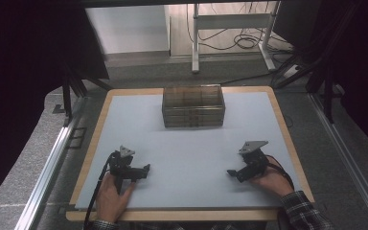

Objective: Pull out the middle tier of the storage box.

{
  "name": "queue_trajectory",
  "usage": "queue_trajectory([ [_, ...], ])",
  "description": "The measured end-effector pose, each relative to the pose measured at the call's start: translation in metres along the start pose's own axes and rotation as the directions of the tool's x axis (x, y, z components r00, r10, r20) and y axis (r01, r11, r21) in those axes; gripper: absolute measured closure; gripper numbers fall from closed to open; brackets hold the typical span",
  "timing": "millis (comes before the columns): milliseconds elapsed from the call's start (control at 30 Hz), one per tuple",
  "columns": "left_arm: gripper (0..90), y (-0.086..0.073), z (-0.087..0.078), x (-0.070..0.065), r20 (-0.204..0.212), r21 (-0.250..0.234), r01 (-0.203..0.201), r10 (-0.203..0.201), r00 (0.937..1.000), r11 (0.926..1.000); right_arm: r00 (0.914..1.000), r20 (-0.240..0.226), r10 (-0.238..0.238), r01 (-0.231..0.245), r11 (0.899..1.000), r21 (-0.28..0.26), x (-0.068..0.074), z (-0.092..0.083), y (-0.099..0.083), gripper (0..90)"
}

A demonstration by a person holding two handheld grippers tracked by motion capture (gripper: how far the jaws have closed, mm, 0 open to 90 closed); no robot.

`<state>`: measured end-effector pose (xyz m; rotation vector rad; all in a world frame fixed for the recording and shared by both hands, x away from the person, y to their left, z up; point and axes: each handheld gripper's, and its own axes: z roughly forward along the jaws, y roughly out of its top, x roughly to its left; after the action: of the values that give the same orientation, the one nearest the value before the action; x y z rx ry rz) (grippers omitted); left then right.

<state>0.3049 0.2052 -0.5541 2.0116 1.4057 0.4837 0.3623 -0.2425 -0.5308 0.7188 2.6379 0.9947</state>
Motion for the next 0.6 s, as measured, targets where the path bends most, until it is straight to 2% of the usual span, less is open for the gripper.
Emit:
queue_trajectory([
  [400,0.0,0.0,-0.0001,0.0,0.0,0.001,0.0,0.0,1.0,1.0,0.9999,-0.015,-0.004,0.005,1.0,0.016,0.0023,-0.0041,0.005,8.7],
  [600,0.0,0.0001,-0.0001,0.0,0.0,0.002,0.0,0.0,1.0,1.0,0.9998,-0.001,-0.018,0.018,1.0,0.011,0.0036,-0.0067,0.008,9.2],
])
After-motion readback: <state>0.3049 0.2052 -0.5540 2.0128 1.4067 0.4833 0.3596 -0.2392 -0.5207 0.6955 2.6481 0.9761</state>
